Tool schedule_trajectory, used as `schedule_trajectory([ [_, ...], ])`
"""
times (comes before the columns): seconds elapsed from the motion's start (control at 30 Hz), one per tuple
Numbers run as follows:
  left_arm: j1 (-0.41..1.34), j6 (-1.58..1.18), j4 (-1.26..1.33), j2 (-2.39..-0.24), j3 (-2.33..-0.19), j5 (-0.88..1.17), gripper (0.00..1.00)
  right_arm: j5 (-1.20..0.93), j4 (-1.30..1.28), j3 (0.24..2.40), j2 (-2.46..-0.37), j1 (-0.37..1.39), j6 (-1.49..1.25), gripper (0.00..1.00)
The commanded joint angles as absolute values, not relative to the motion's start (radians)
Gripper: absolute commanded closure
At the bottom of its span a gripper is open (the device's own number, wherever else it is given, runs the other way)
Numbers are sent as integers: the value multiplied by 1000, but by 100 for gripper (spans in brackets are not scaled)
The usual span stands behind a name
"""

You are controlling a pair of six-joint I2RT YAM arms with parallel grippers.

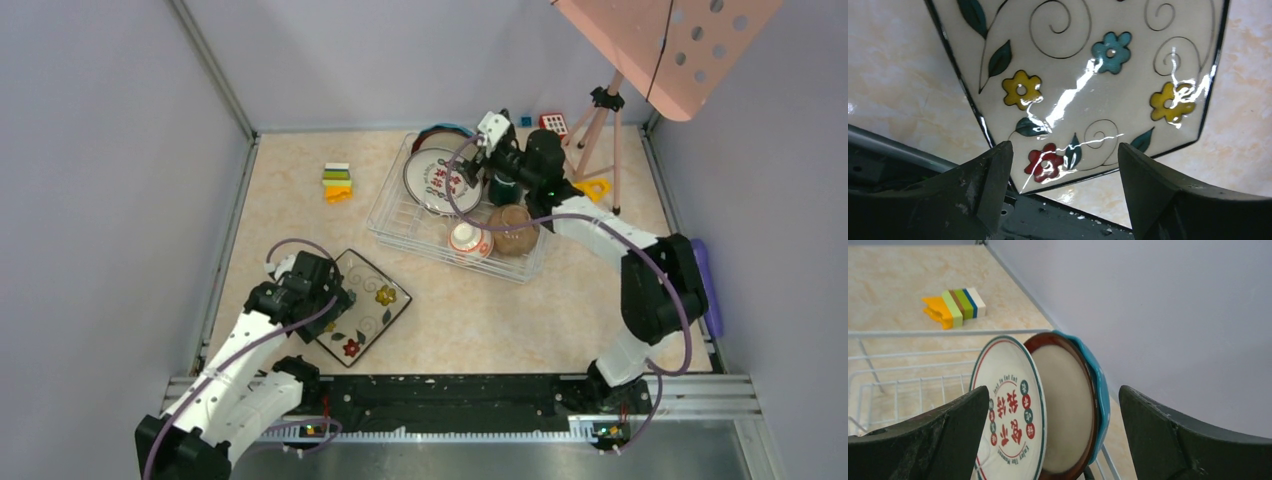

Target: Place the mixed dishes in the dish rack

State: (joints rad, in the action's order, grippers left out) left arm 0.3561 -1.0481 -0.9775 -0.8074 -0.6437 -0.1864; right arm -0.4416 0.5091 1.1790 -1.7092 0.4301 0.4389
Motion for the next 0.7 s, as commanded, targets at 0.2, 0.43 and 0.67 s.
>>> schedule_trajectory([
  [0.2, 351, -1177, -1095, -836, -596, -242, 19, -488, 448, 1096, -1401, 439, -23, 4],
  [0.43, 351, -1165, -990, -904, -552, -143, 19, -498, 78, 1151, -1371, 558, -243, 15],
  [0.67, 352, -1153, -852, -991, -478, -34, 27, -324, 36, 943, -1260, 694, -545, 17],
])
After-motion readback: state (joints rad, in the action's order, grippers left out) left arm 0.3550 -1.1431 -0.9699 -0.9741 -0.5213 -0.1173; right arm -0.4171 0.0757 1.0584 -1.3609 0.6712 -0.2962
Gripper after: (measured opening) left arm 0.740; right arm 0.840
